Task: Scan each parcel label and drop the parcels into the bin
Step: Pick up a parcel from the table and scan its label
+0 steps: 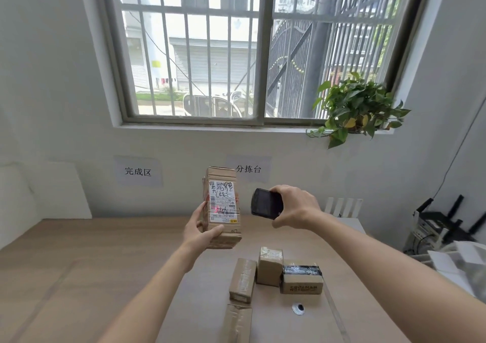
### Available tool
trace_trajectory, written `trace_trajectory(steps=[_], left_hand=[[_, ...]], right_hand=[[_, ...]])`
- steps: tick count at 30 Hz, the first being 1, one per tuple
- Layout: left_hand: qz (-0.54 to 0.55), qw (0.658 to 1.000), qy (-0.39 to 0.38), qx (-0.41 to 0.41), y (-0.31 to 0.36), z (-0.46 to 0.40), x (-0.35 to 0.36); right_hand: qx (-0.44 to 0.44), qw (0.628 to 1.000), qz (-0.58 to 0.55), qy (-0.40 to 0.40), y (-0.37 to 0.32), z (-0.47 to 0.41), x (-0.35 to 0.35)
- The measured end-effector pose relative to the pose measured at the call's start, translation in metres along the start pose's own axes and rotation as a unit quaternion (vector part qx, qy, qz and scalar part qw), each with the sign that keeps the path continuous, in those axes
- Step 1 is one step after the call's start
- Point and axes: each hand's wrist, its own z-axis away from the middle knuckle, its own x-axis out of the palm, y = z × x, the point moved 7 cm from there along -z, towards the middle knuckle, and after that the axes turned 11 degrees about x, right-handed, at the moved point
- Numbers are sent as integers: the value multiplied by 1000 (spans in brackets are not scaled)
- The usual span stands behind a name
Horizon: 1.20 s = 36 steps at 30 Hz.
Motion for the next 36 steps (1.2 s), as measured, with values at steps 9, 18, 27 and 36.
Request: trace_trajectory(steps=[9,18,27,36], left_hand=[[-16,999,30,19,23,53,-28],[-23,996,82,30,55,160,-37],[-16,984,174,23,76,304,-91],[-48,945,322,8,96,463,-233]], right_hand=[[-27,999,-29,10,-16,47,-19],[-91,994,-66,-15,-22,130,-28],[-153,957,-194,-151,-87,227,24],[-318,875,-219,-291,-264,359,79]])
